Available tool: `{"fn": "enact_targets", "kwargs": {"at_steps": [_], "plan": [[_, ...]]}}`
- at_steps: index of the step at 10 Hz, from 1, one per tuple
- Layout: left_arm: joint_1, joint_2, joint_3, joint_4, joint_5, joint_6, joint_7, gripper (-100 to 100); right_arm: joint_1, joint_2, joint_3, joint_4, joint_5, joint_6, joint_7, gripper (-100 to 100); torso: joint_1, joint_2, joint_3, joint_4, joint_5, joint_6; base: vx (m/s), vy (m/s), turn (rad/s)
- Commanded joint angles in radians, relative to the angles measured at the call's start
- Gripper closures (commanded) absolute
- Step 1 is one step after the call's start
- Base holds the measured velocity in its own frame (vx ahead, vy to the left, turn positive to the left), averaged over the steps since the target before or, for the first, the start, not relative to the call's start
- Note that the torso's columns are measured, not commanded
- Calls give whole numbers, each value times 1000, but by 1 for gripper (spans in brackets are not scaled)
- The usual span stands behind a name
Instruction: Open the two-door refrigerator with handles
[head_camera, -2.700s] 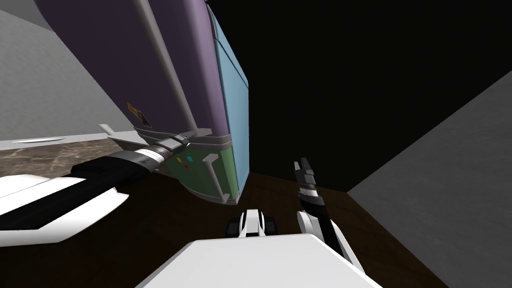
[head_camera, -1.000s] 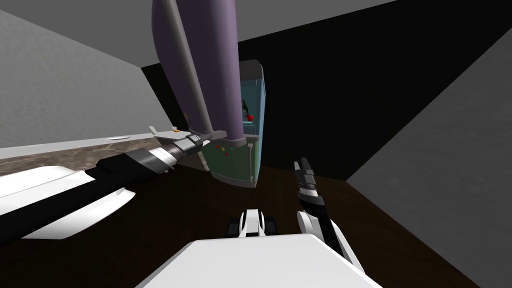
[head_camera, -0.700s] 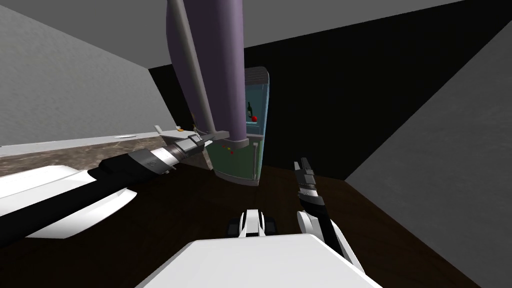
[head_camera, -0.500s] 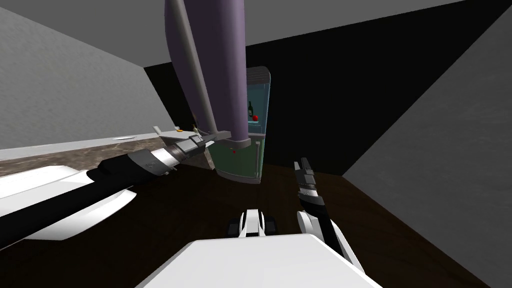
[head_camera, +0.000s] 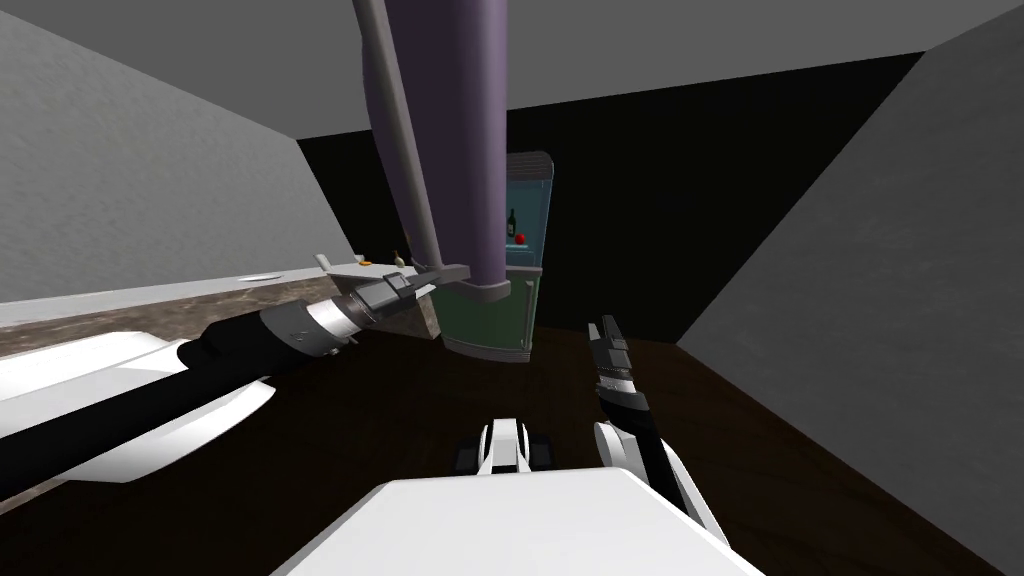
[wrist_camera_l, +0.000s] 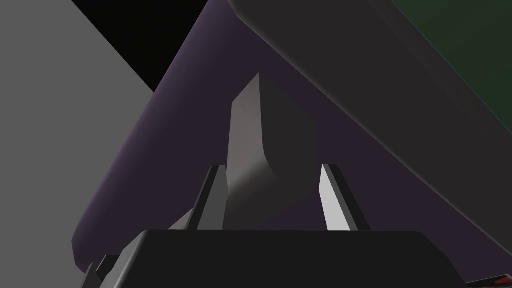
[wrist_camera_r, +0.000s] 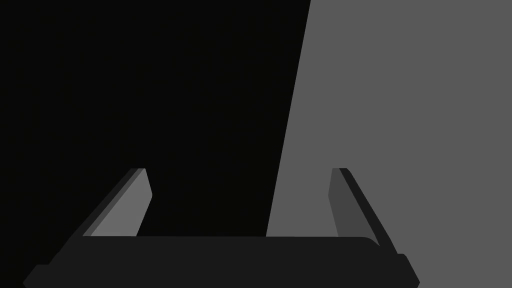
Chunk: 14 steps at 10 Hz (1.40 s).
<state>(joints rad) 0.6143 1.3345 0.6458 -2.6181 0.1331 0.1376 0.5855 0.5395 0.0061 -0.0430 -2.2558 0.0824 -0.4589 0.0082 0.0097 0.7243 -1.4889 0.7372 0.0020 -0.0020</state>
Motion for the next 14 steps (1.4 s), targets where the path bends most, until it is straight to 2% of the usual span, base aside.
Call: {"fn": "enact_targets", "kwargs": {"at_steps": [1,2,3,5,6,7,9,10,13,14], "plan": [[2,-2,17,9,1,-19,6,100,0,0,0,0,0,0,0,0,1,1,0,0,0,0,-129,242,-45],[4,2,17,8,2,-43,12,100,0,0,0,0,0,0,0,0,-3,0,0,0,-1,0,-104,280,-63],[4,2,17,8,2,-43,12,100,0,0,0,0,0,0,0,0,-1,-1,-1,0,-1,1,-61,231,-49],[8,10,17,4,4,-92,23,100,0,0,0,0,0,0,0,0,1,-1,-3,0,-1,1,-177,301,-73],[8,10,17,4,4,-92,23,100,0,0,0,0,0,0,0,0,2,6,4,0,1,1,-121,285,-72],[10,15,18,3,4,-116,29,100,0,0,0,0,0,0,0,0,-2,4,4,0,0,1,-101,291,-64],[11,17,12,0,3,-120,27,100,0,0,0,0,0,0,0,0,-9,2,3,-2,-2,2,-76,166,-19],[12,21,13,0,6,-148,30,100,0,0,0,0,0,0,0,0,-17,1,3,-4,-4,3,-70,193,-73],[15,23,14,1,8,-173,33,100,0,0,0,0,0,0,0,0,0,2,2,-1,0,2,-32,240,-65],[17,26,14,1,10,-198,35,100,0,0,0,0,0,0,0,0,-1,1,1,-1,0,2,-52,266,-67]]}}
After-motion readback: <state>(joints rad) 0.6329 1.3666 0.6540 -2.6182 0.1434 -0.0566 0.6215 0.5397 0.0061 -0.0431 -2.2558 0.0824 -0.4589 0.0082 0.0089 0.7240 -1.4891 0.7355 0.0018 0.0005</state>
